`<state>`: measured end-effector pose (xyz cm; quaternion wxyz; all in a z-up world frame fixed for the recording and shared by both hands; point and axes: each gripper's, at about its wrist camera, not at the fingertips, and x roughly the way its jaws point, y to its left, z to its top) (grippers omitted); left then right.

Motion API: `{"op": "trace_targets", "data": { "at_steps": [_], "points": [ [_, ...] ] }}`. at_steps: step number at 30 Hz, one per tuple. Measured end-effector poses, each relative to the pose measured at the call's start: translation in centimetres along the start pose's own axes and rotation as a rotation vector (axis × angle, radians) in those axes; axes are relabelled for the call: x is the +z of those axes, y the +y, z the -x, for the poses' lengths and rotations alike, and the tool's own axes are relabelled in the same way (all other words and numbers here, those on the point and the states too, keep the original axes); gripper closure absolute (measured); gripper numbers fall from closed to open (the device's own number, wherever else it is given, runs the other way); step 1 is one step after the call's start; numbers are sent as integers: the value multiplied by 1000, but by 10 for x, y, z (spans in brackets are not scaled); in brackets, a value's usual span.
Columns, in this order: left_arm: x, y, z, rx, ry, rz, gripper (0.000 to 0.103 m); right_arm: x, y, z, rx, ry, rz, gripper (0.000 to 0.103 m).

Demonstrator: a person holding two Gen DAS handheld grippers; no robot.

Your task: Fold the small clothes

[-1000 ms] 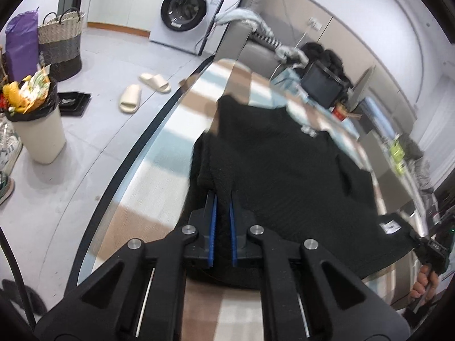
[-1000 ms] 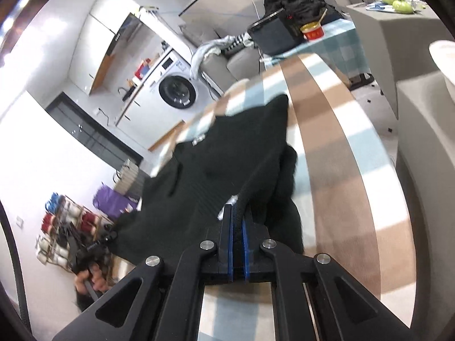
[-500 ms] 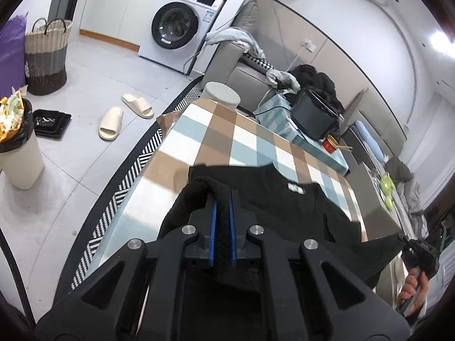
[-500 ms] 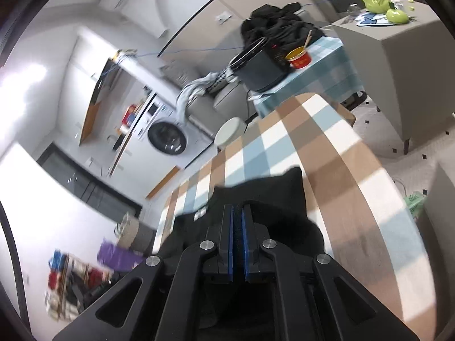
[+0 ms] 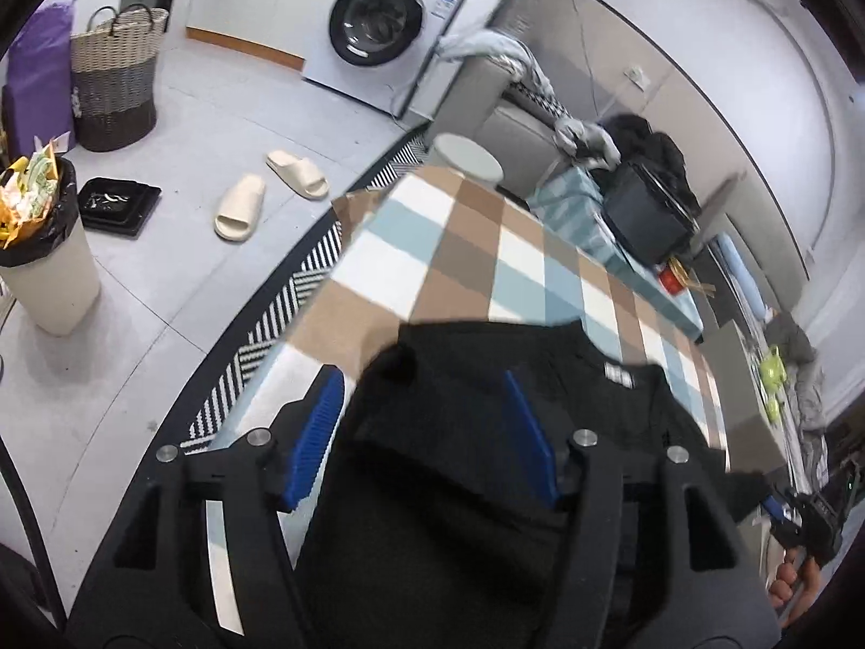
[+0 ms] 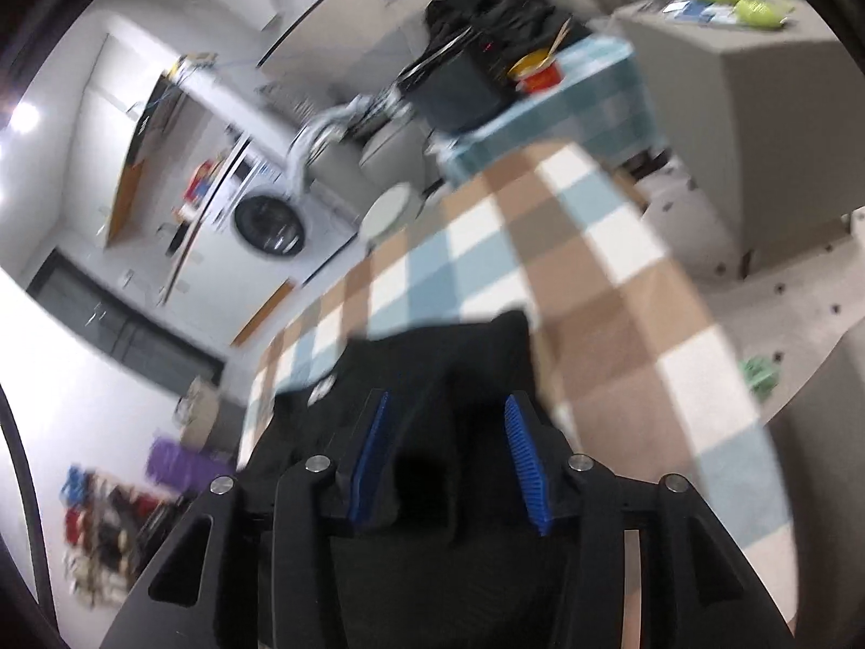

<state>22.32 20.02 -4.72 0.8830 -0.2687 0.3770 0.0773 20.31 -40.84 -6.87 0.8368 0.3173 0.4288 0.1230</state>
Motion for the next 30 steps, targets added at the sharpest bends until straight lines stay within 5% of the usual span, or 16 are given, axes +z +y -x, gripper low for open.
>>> {"op": "trace_targets", "data": {
  "at_steps": [8, 10, 12, 13, 14, 16, 23, 26, 30],
  "points": [
    [-16, 9, -1, -29, 50, 25, 46, -20, 12, -23, 48, 72, 60, 50],
    [-15, 11, -8, -40, 56, 47, 68, -19, 12, -34, 63, 87, 44, 52],
    [-14, 11, -14, -45, 77, 49, 84, -17, 14, -45, 52, 93, 40, 81],
    [-14, 9, -17, -56, 87, 44, 94, -16, 16, -49, 51, 96, 38, 85],
    [-14, 7, -18, -68, 90, 37, 95, -15, 16, -53, 62, 94, 27, 94],
    [-10, 3, -15, -86, 67, 35, 96, -10, 16, -56, 96, 94, -2, 95],
    [22, -1, -19, -132, -32, 107, 97, 33, 20, -58, 179, -38, -93, 95],
    [33, 7, -33, -82, -21, 179, 92, 51, 2, -67, 136, -69, -210, 76],
    [34, 16, -34, -76, -26, 220, 57, 55, -5, -58, 22, -97, -177, 69]
  ]
}}
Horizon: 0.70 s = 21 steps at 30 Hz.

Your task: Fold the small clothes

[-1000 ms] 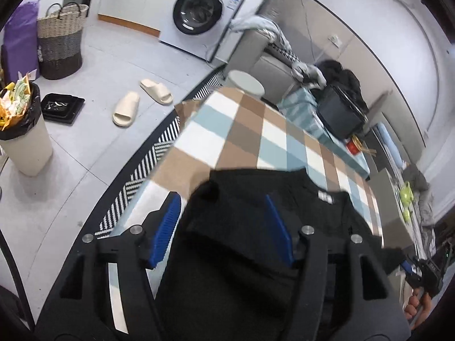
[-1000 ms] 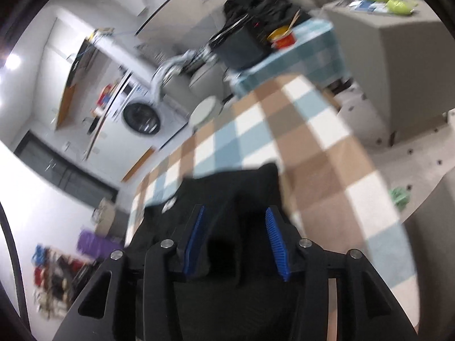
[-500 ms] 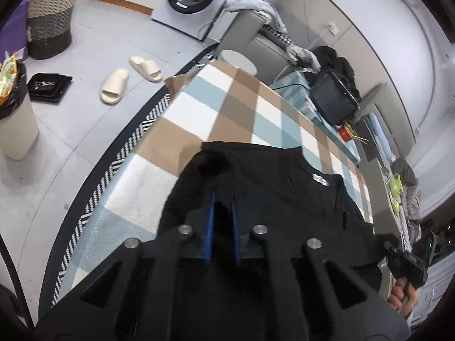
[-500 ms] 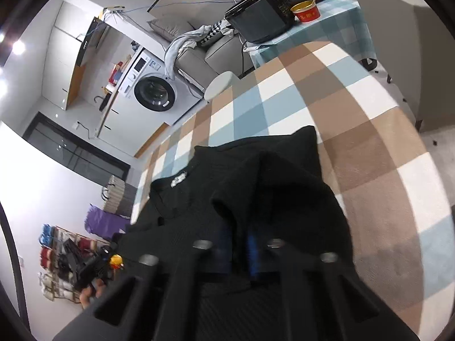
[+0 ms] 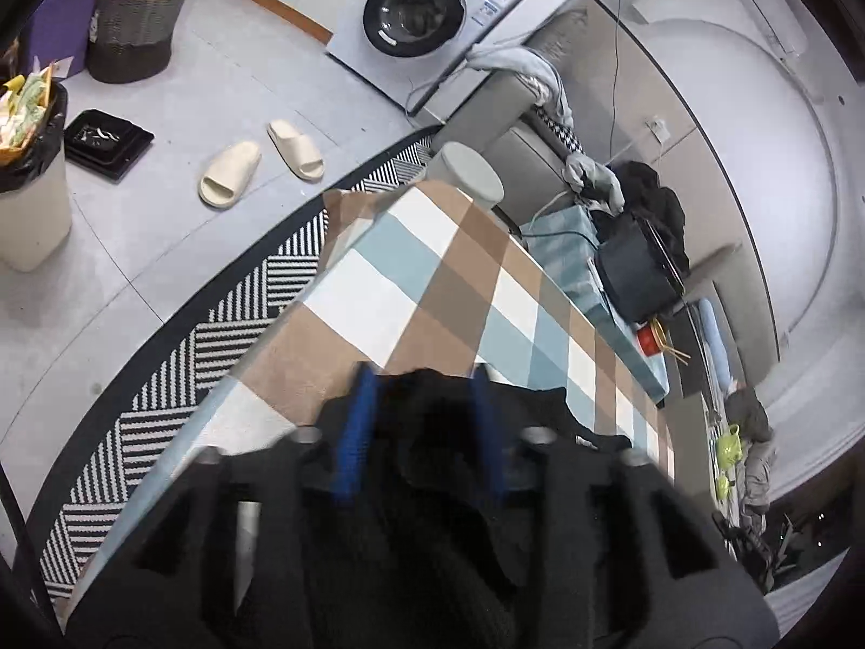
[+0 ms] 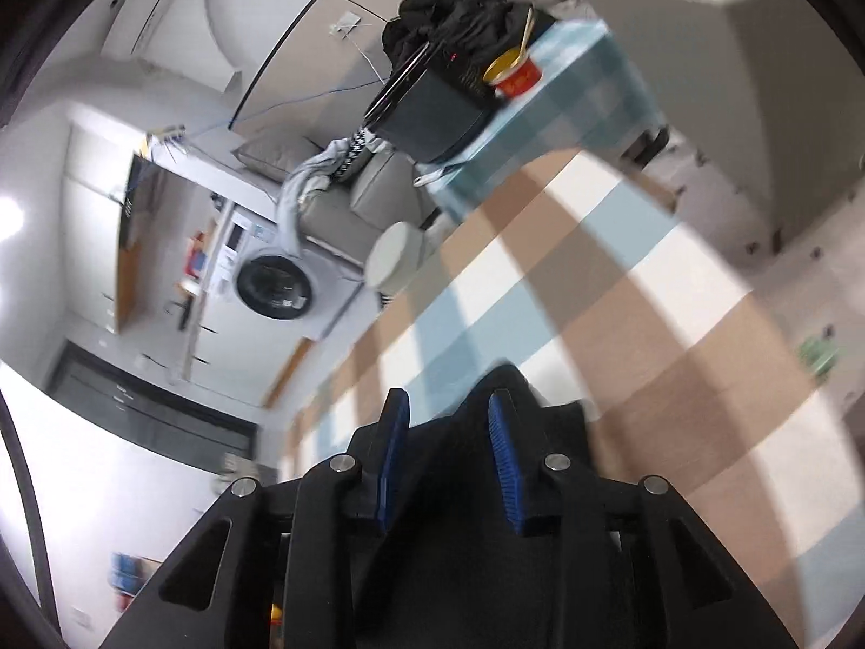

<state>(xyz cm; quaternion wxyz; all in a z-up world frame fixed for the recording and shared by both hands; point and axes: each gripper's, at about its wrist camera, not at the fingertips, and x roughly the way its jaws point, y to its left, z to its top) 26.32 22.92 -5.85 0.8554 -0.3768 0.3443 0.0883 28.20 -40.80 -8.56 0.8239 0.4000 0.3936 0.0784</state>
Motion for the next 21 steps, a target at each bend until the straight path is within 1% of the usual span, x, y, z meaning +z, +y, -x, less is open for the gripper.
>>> {"op": "trace_targets", "data": {
  "at_steps": [1, 2, 4, 7, 8, 9, 12, 16, 19, 20, 21],
  "points": [
    [-1, 0, 3, 12, -14, -18, 48, -1, 1, 3, -19, 4, 32, 65],
    [-3, -1, 6, 27, -26, -37, 47, -4, 2, 7, -37, 12, 71, 59],
    [-7, -2, 10, 47, -25, -71, 42, -9, 3, 11, -81, 37, 128, 57],
    [-15, -4, 11, 76, -8, -121, 40, -20, 5, 10, -150, 79, 230, 52],
    [-18, -5, 11, 89, -3, -144, 40, -25, 6, 9, -170, 89, 272, 47],
    [-21, -6, 11, 102, 3, -167, 40, -29, 7, 6, -181, 102, 301, 45],
    [-30, -10, 10, 123, 20, -218, 40, -40, 9, -4, -209, 134, 372, 45],
    [-38, -14, 6, 134, 34, -252, 40, -48, 15, -26, -229, 176, 450, 45],
    [-40, -13, 3, 136, 48, -258, 40, -49, 16, -42, -287, 170, 499, 46],
    [-40, -12, 1, 142, 48, -260, 40, -48, 16, -45, -311, 163, 508, 48],
    [-40, -12, 0, 147, 49, -263, 40, -48, 15, -48, -339, 162, 514, 67]
  ]
}}
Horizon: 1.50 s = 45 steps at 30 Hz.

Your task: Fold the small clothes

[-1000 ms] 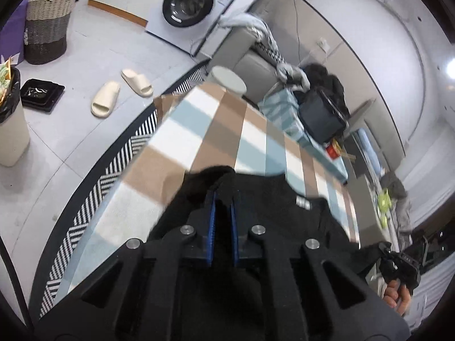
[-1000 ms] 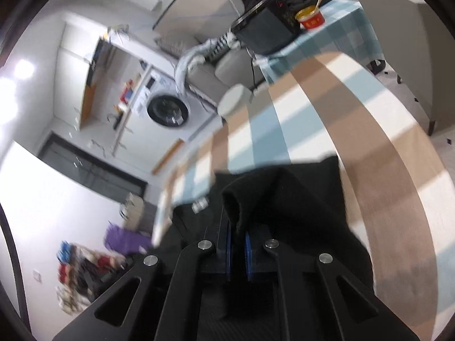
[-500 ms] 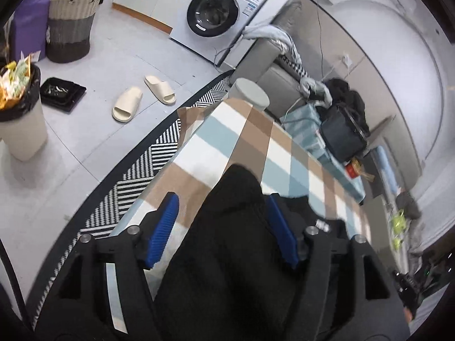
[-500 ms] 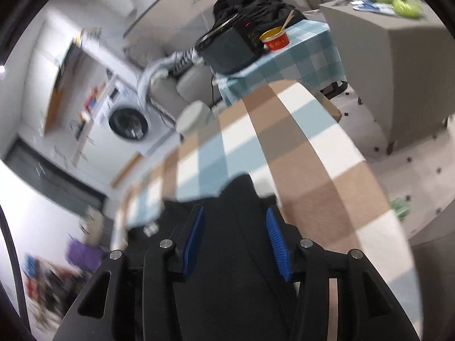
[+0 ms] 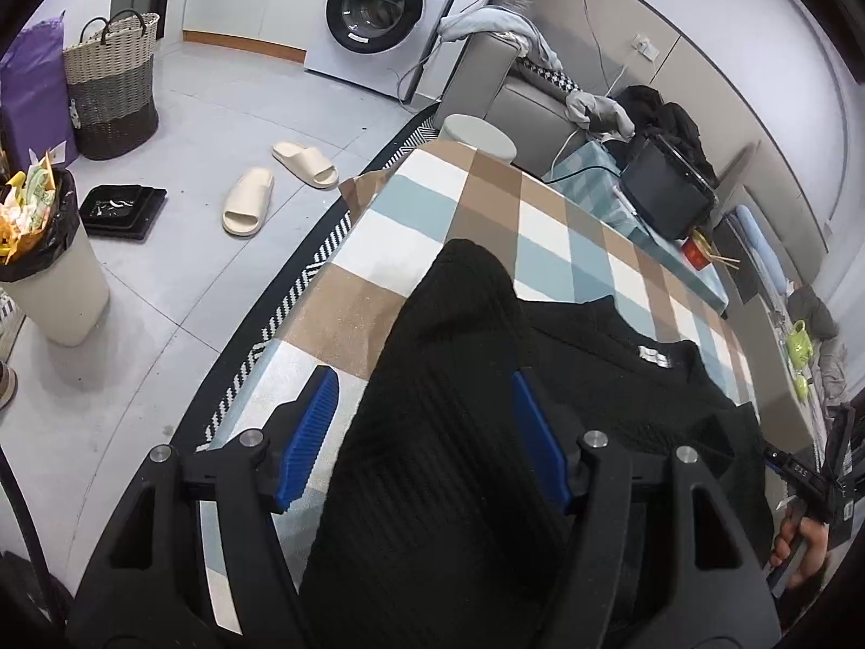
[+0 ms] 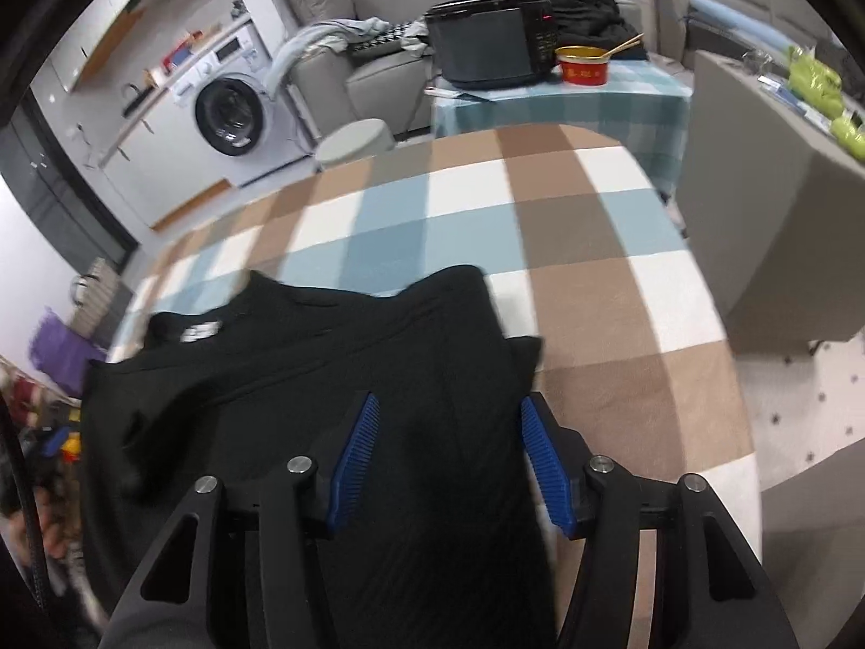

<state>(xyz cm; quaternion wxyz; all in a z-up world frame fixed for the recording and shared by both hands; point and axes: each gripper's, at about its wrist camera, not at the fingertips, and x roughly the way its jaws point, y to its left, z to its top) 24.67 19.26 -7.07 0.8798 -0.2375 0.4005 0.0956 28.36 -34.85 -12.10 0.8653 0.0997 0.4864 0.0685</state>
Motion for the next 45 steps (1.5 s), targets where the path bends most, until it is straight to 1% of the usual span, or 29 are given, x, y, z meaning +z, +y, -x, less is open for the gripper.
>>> {"op": "trace_targets", "data": {
  "at_steps": [1, 2, 4, 5, 6, 7, 8, 9, 11, 13, 14, 15, 18, 20, 25, 26, 27, 28, 29, 31, 32, 35, 37, 38, 39, 41, 43, 44, 45],
  "points": [
    [0, 1, -1, 2, 2, 0, 40, 0, -1, -2, -24, 6, 5, 79],
    [0, 2, -2, 2, 3, 2, 40, 0, -4, -1, -54, 6, 2, 82],
    [0, 3, -3, 7, 5, 5, 40, -1, -4, 6, -65, 2, -8, 82],
    [0, 3, -3, 10, 6, 4, 40, -2, 1, 14, -63, -11, 12, 78],
    [1, 2, -4, 9, 4, -1, 40, -3, 7, 21, -56, -20, 25, 73],
    [1, 2, -4, 8, 2, -6, 40, -3, 14, 28, -34, -31, 39, 69],
    [2, 0, -4, 7, 2, -13, 40, -4, 25, 35, 7, -45, 60, 57],
    [3, -3, -5, 4, 4, -22, 40, -4, 34, 40, 42, -51, 81, 49],
    [4, -8, -7, 2, 6, -35, 40, -3, 56, 47, 109, -56, 120, 49],
    [4, -13, -8, -6, 4, -49, 40, -1, 72, 45, 179, -21, 96, 48],
    [4, -15, -7, -13, 4, -56, 40, -1, 80, 41, 229, 11, 67, 48],
    [4, -16, -7, -15, 3, -59, 40, -1, 88, 38, 253, 34, 51, 48],
    [3, -20, -5, -26, -5, -79, 40, -4, 109, 29, 286, 58, 50, 48],
    [3, -19, -5, -34, -1, -81, 39, -6, 119, 17, 345, 103, -11, 47],
    [3, -10, -4, -61, 2, -55, 39, -8, 135, -12, 386, 134, -108, 48],
    [3, -7, -3, -63, 1, -50, 39, -9, 139, -18, 390, 149, -112, 62],
    [2, -5, -3, -64, 1, -44, 39, -9, 144, -24, 390, 165, -106, 85],
    [2, -2, -3, -67, 1, -39, 39, -9, 146, -28, 390, 179, -105, 95],
    [3, 0, -2, -68, 0, -36, 39, -7, 149, -30, 394, 170, -105, 100],
    [3, 5, -1, -64, -3, -30, 39, 1, 154, -23, 398, 94, -88, 101],
    [3, 7, 0, -61, -5, -28, 39, 10, 155, -16, 379, 40, -94, 101],
    [4, 15, 0, -50, -7, -19, 39, 34, 150, -8, 350, -43, -150, 101],
    [5, 19, -3, -39, -4, -10, 38, 45, 147, -14, 361, -21, -179, 94],
    [5, 20, -6, -31, 3, -10, 38, 48, 145, -20, 377, 24, -194, 81],
    [6, 20, -10, -23, 11, -11, 38, 49, 141, -20, 385, 41, -206, 69],
    [8, 17, -17, -8, 23, -28, 38, 49, 131, -8, 377, 4, -195, 61],
    [11, 12, -27, 26, 33, -45, 38, 47, 112, 11, 305, -47, -164, 59],
    [12, 10, -32, 32, 40, -48, 38, 47, 102, 16, 273, -54, -162, 56],
    [13, 9, -36, 32, 46, -50, 38, 45, 88, 23, 224, -63, -163, 50]
  ]
}}
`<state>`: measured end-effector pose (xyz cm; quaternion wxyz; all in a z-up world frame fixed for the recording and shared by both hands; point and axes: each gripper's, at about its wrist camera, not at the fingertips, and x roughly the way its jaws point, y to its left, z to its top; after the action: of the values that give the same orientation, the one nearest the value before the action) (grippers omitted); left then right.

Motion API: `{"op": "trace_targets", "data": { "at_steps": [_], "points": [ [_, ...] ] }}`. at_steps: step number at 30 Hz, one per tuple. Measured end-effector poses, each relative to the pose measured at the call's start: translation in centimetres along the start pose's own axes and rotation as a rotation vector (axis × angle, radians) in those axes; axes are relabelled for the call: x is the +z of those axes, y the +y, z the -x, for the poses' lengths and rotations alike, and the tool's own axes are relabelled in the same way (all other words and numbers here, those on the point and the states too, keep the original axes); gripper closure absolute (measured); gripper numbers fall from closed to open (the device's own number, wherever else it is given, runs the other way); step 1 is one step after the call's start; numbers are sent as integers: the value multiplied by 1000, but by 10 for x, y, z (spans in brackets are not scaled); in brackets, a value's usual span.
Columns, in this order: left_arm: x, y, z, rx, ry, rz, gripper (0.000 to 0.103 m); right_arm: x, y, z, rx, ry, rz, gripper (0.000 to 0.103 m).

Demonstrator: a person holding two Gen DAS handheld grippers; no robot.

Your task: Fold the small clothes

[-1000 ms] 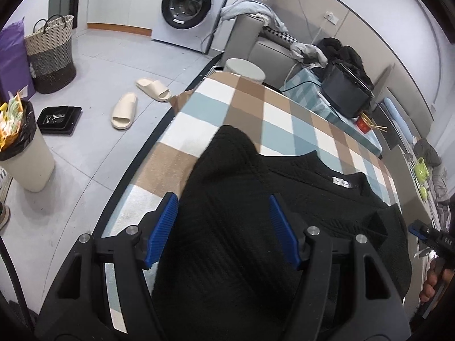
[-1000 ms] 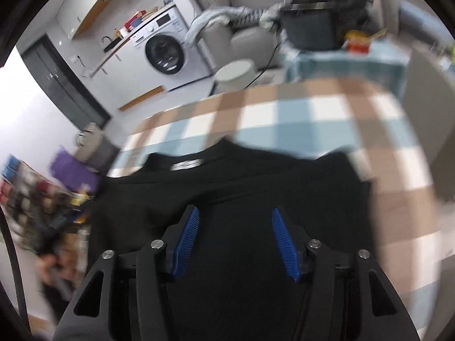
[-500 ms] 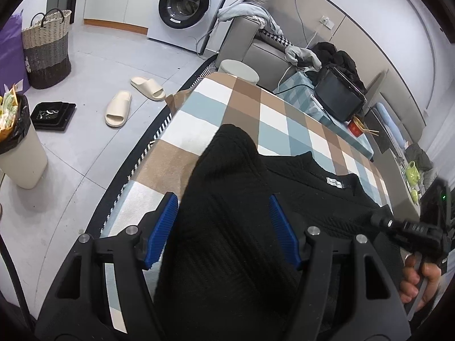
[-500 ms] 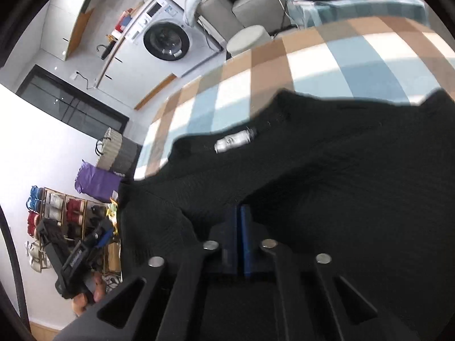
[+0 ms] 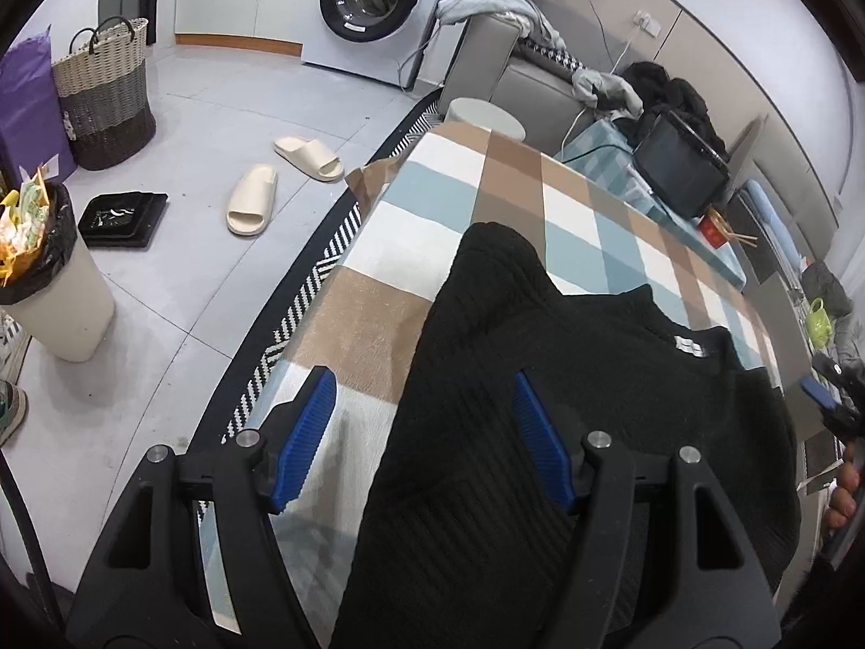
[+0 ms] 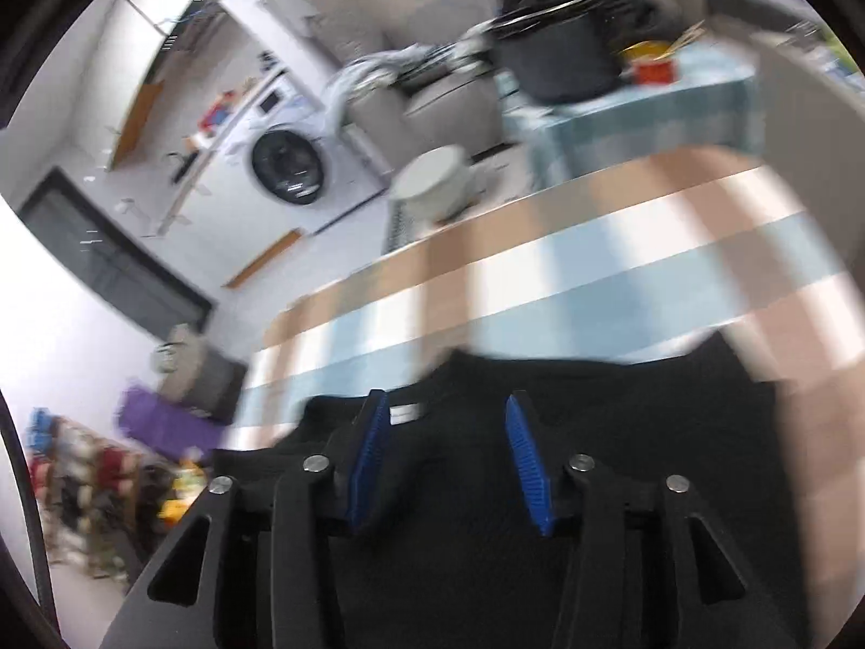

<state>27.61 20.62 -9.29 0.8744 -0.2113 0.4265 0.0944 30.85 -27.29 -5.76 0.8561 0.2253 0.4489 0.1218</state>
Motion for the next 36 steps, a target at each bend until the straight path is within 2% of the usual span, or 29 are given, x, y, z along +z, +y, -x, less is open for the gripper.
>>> {"op": "trace_targets", "data": {
  "at_steps": [4, 6, 8, 13, 15, 16, 18, 19, 20, 22, 25, 27, 32, 36],
  "points": [
    [7, -10, -17, 23, 17, -29, 39, -1, -43, 21, -223, -4, 81, 43],
    [9, -13, -22, 40, 20, -38, 45, -3, -61, 22, -255, 16, 99, 43],
    [10, -17, -27, 42, 25, -47, 53, -6, -77, 19, -249, 27, 91, 43],
    [10, -32, -33, 60, 20, -103, 83, -6, -84, -8, -236, 63, 129, 43],
    [9, -35, -33, 67, 10, -115, 88, -5, -84, -17, -246, 57, 161, 44],
    [9, -37, -33, 67, 5, -119, 89, -4, -83, -22, -247, 57, 179, 49],
    [8, -36, -29, 66, -2, -118, 91, 1, -84, -34, -264, 71, 215, 84],
    [9, -35, -27, 62, -8, -114, 94, 1, -85, -35, -274, 70, 225, 92],
    [8, -33, -23, 57, -15, -111, 95, 2, -86, -30, -246, 48, 225, 100],
    [9, -29, -16, 45, -30, -104, 96, 3, -90, -14, -217, -23, 199, 100],
    [11, -22, -5, 16, -48, -86, 97, 7, -103, 20, -97, -153, 121, 101],
    [12, -18, -3, 4, -55, -72, 97, 9, -110, 29, -65, -189, 75, 101],
    [15, -1, -3, -3, -55, -9, 97, 16, -122, 17, -86, -172, 9, 101],
    [15, 4, -7, -17, -38, 15, 96, 14, -118, 8, -99, -144, 20, 100]
  ]
}}
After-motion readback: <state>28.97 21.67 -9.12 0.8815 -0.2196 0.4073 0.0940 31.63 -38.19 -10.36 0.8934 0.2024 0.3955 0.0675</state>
